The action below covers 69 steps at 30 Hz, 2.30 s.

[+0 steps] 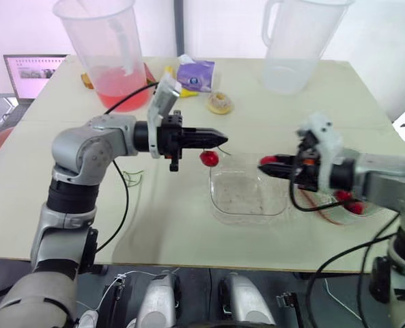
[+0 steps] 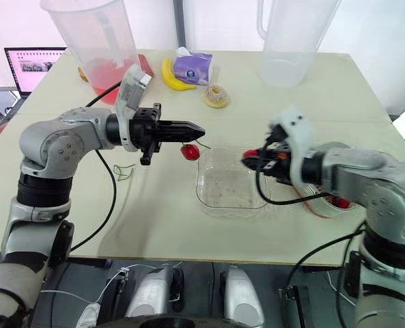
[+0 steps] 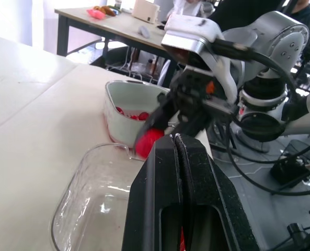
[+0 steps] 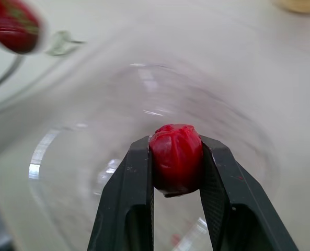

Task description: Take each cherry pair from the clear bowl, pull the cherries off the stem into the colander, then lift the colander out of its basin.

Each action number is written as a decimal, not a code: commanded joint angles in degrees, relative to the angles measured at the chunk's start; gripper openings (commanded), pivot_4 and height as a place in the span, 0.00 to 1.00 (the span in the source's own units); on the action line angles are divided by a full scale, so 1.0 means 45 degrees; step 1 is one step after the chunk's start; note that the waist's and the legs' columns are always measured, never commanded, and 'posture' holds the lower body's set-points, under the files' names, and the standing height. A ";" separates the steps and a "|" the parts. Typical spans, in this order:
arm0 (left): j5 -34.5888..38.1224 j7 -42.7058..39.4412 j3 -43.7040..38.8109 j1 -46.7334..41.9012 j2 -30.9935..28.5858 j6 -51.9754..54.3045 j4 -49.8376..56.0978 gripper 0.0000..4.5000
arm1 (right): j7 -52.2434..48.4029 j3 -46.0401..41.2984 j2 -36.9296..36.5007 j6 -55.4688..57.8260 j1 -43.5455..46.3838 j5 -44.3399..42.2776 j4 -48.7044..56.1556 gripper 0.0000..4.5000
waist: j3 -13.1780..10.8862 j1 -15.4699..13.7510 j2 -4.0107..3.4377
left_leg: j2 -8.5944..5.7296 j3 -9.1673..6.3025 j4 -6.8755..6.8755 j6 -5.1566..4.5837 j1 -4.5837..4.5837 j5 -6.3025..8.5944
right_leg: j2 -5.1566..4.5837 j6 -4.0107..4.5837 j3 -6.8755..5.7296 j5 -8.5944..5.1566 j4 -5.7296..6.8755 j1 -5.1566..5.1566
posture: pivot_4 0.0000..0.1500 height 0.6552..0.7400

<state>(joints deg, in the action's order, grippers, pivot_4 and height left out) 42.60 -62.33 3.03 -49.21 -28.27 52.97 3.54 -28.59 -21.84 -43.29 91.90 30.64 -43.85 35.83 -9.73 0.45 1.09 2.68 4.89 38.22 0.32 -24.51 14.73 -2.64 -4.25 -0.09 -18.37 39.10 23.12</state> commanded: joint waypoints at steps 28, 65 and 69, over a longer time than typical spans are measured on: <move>0.0352 0.0518 -0.0326 -0.0041 0.0330 -0.0133 0.0342 0.00 | 0.1058 -0.2335 0.0746 0.0132 0.0270 -0.0626 0.0694 0.99 | 0.0002 0.0085 -0.0012 | 0.0015 -0.0006 -0.0025 0.0035 0.0013 -0.0020 | 0.0048 -0.0002 0.0016 -0.0002 0.0008 0.0012 | 1.00 1.00; 0.0769 0.0771 -0.0355 -0.0138 0.0456 0.0051 0.0515 0.00 | 0.2947 0.3114 0.4300 0.0132 0.1707 -0.2152 -0.0118 0.07 | 0.0001 0.0054 -0.0010 | 0.0011 -0.0005 -0.0022 0.0021 0.0002 -0.0012 | 0.0023 -0.0001 0.0007 -0.0002 0.0009 0.0017 | 1.00 1.00; 0.0789 0.0811 -0.0376 -0.0133 0.0416 0.0057 0.0512 0.00 | 0.2973 0.3011 0.3760 0.0041 0.0550 -0.1899 0.0160 0.07 | 0.0000 0.0080 -0.0009 | 0.0005 0.0001 -0.0021 0.0010 0.0000 -0.0006 | 0.0013 -0.0001 0.0007 -0.0002 -0.0001 0.0013 | 1.00 1.00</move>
<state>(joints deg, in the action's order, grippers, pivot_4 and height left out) 45.28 -58.61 2.56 -48.71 -26.17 53.43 4.54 -15.26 -7.15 -26.00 92.07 32.51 -52.69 34.03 -9.73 0.81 1.05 2.71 4.90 38.12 0.37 -24.51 14.70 -2.57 -4.25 -0.06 -18.37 39.10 23.18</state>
